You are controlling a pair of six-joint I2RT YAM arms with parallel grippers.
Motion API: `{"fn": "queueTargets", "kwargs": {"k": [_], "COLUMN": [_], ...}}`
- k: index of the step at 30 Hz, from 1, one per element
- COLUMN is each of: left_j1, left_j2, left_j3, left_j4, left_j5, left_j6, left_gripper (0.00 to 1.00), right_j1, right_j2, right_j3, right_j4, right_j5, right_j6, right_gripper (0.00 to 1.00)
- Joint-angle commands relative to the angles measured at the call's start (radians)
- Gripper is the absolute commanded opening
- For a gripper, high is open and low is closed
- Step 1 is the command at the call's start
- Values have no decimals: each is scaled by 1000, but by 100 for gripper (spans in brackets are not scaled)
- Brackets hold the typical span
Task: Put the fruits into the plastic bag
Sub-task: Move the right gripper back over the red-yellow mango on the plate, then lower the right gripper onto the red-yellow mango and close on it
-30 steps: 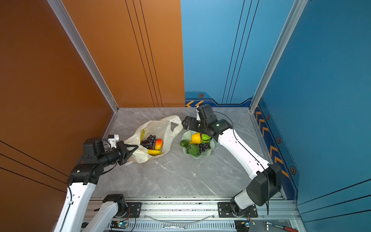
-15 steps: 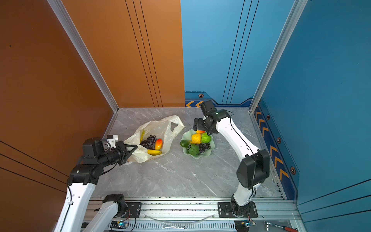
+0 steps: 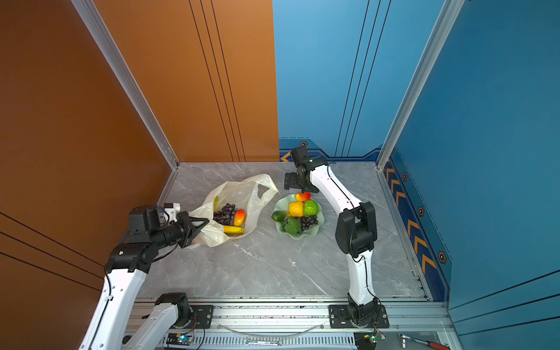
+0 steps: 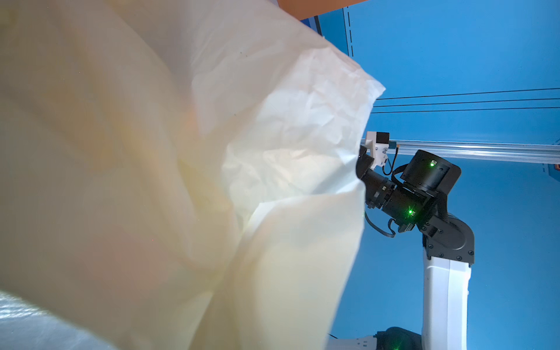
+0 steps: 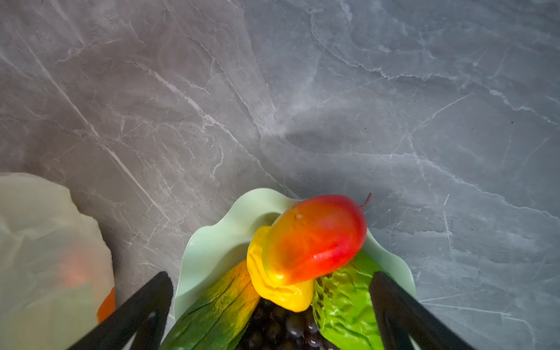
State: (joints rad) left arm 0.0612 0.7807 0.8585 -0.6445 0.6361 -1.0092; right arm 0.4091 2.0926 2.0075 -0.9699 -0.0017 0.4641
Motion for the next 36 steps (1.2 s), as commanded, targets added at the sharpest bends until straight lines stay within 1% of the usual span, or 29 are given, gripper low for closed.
{"fn": "queueTargets", "kwargs": {"k": [1, 8, 14, 22, 32, 36], "left_j1": [14, 39, 61, 62, 62, 62], "left_j2": [17, 41, 52, 56, 49, 45], "left_j3": [28, 38, 33, 27, 19, 16], "left_j4": [-1, -1, -1, 14, 14, 14], "left_j5": [3, 35, 54, 60, 63, 63], "left_j6": [33, 52, 62, 60, 58, 57], "left_gripper": [0, 0, 0, 0, 0, 0], "right_j1": [-1, -3, -4, -4, -1, 1], "right_j2": [52, 97, 111, 133, 148, 150], "right_j3": [31, 49, 45, 40, 39, 38], "right_j4": [-60, -74, -85, -90, -110, -113], "right_j5": [42, 73, 77, 81, 121, 136], "right_j6": [25, 41, 36, 33, 20, 15], "right_gripper": [100, 100, 100, 93, 85, 80]}}
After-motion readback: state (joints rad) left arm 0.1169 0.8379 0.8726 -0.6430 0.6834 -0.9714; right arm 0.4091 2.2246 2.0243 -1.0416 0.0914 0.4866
